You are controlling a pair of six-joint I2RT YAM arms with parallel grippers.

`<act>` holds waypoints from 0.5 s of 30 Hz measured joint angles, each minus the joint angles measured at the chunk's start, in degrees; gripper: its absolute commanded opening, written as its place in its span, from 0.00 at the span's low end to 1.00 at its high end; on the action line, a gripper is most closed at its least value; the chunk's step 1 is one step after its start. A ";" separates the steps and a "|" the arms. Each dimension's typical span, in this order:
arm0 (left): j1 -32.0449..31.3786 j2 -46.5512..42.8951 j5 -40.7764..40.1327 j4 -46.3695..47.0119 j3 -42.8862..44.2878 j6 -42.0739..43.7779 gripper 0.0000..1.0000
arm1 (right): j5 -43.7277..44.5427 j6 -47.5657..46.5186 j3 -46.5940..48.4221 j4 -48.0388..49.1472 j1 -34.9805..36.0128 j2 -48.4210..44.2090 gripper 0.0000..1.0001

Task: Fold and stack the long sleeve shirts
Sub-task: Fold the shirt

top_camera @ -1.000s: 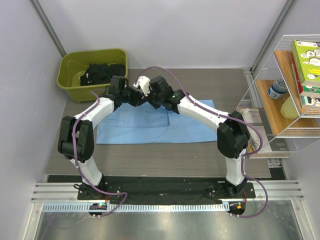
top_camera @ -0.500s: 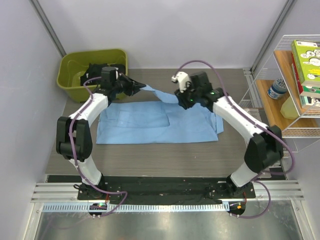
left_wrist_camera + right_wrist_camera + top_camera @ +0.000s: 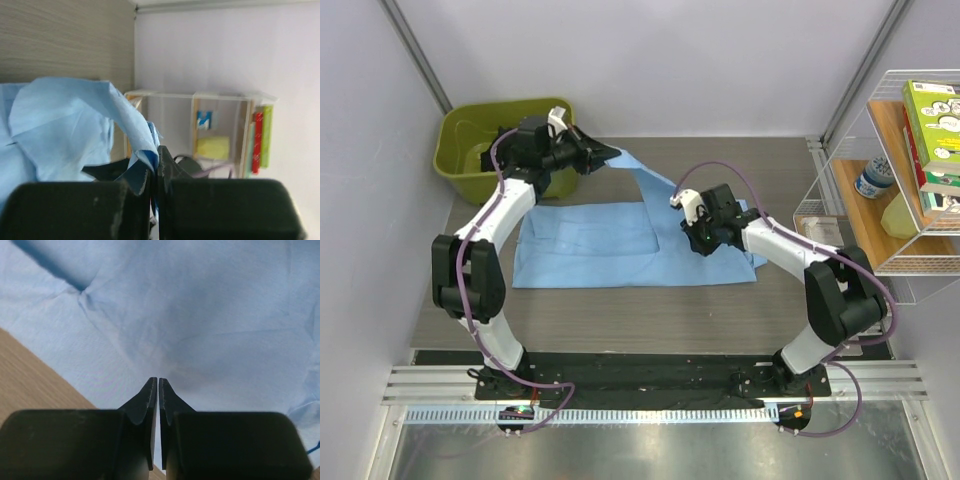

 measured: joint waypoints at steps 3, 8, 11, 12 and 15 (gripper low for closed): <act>0.59 -1.16 3.04 -4.04 -1.29 5.16 0.00 | 0.35 1.73 0.00 1.64 -1.22 1.70 0.06; 3.69 -4.81 4.20 -23.28 -2.49 22.62 0.00 | 0.44 3.91 0.00 2.05 -5.01 2.56 0.06; 6.10 -4.92 0.98 -35.89 -1.70 35.32 0.00 | 0.46 4.04 0.00 1.81 -6.21 2.54 0.06; 6.73 -4.66 -0.22 -39.43 -1.46 39.17 0.00 | 0.46 4.02 0.00 1.62 -6.32 2.54 0.06; 8.02 -3.52 -3.93 -46.45 -0.72 48.09 0.00 | 0.46 3.87 0.00 0.48 -6.47 2.54 0.06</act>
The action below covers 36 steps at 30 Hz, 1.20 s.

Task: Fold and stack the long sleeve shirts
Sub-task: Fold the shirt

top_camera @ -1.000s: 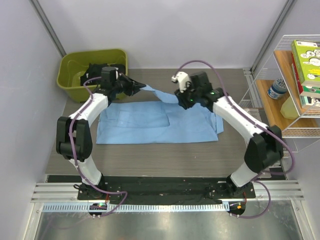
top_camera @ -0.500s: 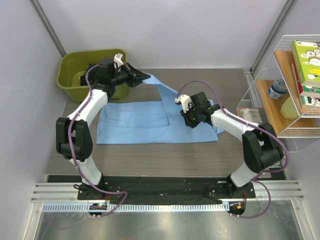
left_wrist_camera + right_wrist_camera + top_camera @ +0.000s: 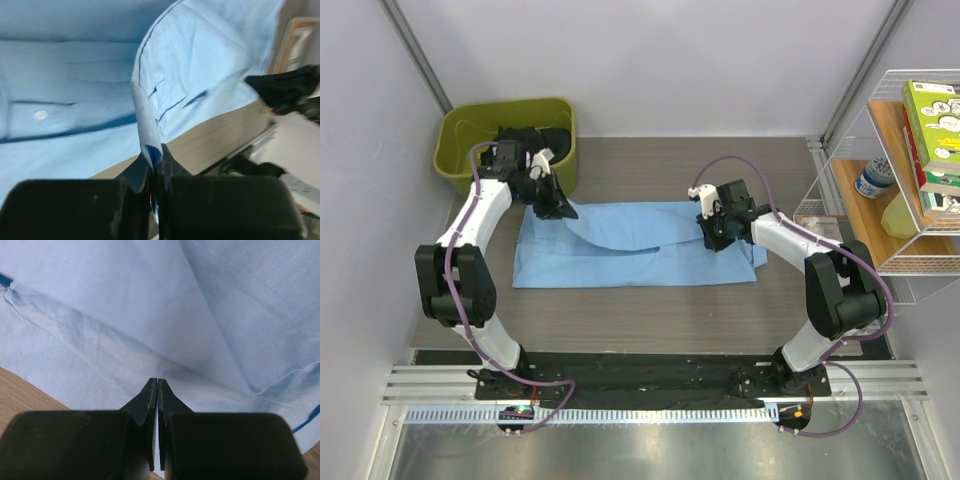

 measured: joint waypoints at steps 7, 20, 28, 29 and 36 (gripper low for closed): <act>0.83 1.86 -8.74 -6.14 0.00 14.29 0.11 | 0.22 -0.50 0.13 -2.69 -1.64 0.00 0.04; 1.90 5.40 -17.38 -2.19 -4.94 26.75 0.54 | -4.94 -2.01 5.62 -12.98 -3.08 -2.51 0.05; 2.29 -4.17 -14.51 -1.95 -9.62 38.69 0.94 | -3.52 -0.66 7.65 -14.05 -3.06 1.51 0.01; 2.29 -5.51 -13.94 -1.88 -9.62 39.95 0.94 | -2.71 -0.74 7.78 -14.03 -3.08 3.08 0.01; 2.29 -13.60 -11.43 1.22 -12.79 43.45 1.00 | 3.15 -2.97 12.33 -14.58 -4.92 14.45 0.01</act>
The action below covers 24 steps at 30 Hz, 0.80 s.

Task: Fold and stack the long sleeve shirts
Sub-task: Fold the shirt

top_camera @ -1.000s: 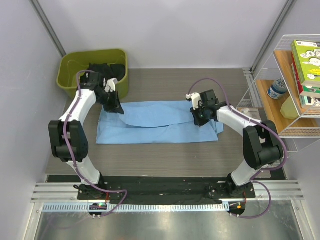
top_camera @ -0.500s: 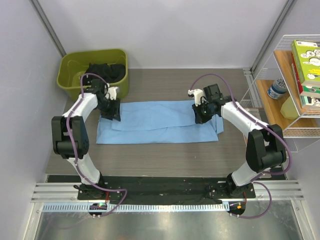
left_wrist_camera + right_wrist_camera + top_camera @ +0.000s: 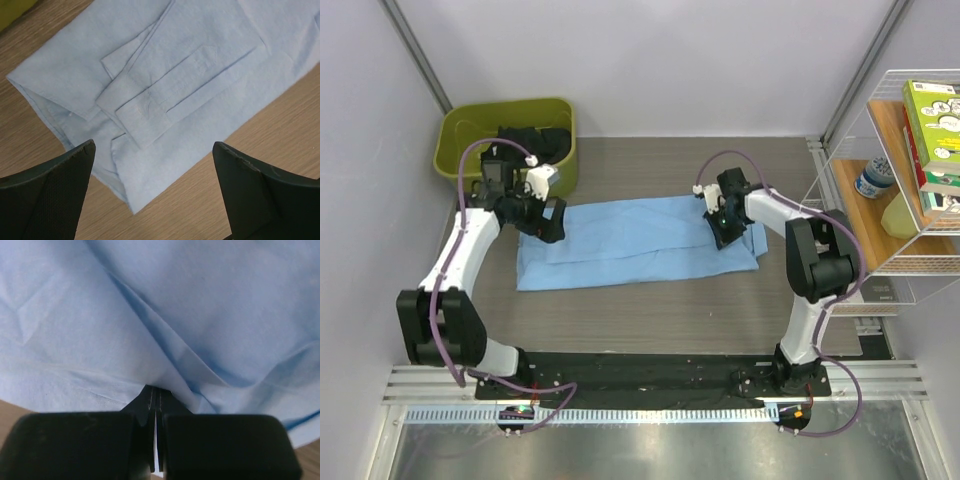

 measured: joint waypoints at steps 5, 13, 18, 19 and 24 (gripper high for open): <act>-0.02 -9.35 3.08 3.67 -6.95 5.35 1.00 | 5.46 -2.97 16.33 0.68 -1.77 11.23 0.01; -6.69 0.00 0.94 0.00 -8.28 25.35 0.97 | 11.06 -6.03 33.27 3.82 -4.44 20.96 0.19; -12.48 13.18 -3.72 1.18 -3.87 26.97 0.87 | 10.56 -4.79 31.30 2.32 -5.16 14.82 0.19; -13.35 14.84 -4.76 1.79 -3.28 27.26 0.85 | 10.38 -4.48 30.73 1.81 -5.16 13.29 0.19; -17.55 20.48 -12.02 3.21 -2.25 29.20 0.77 | 9.40 -3.06 27.26 0.26 -5.09 5.31 0.19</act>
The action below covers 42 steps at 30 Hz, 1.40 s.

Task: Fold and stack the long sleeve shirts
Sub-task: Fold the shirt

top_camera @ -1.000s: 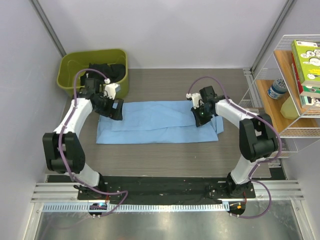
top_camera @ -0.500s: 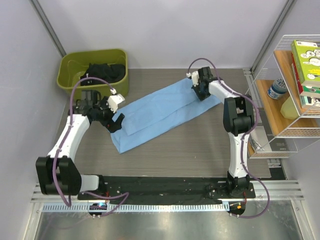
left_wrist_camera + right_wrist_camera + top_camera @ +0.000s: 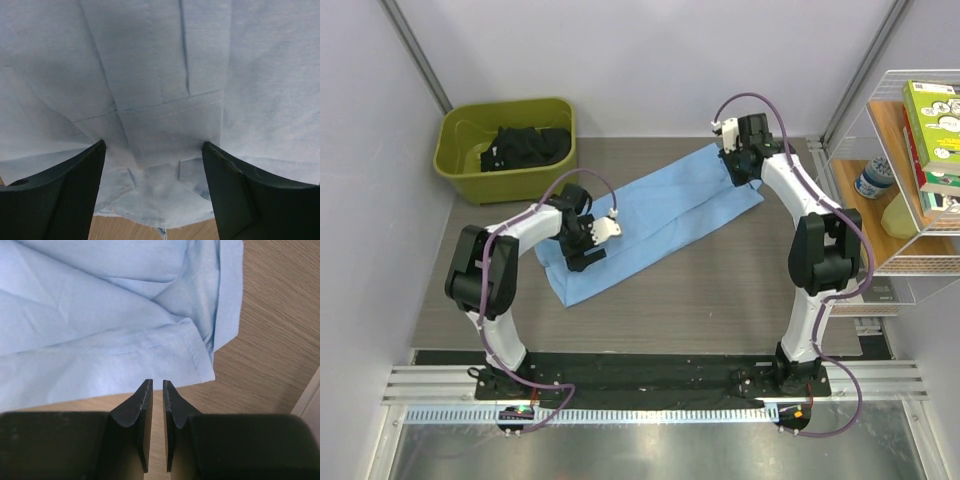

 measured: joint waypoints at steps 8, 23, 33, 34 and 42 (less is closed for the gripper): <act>-11.72 -4.72 -8.15 -0.42 -6.01 1.07 0.75 | -4.00 1.03 -0.92 -5.51 -2.49 -0.46 0.15; -25.90 -9.75 15.52 -7.10 6.27 -21.77 0.99 | -5.75 -0.31 8.00 -11.17 -3.43 15.65 0.08; -7.58 -32.50 16.68 -0.63 -2.97 -31.82 1.00 | -2.12 -5.97 17.62 -7.93 0.72 23.32 0.13; -6.78 -33.90 15.98 -0.63 -4.39 -32.37 1.00 | -1.46 -6.88 18.69 -7.02 2.03 24.13 0.13; -5.53 -39.41 8.74 -0.66 -12.07 -37.27 1.00 | 2.43 -10.08 34.73 0.50 13.16 35.01 0.22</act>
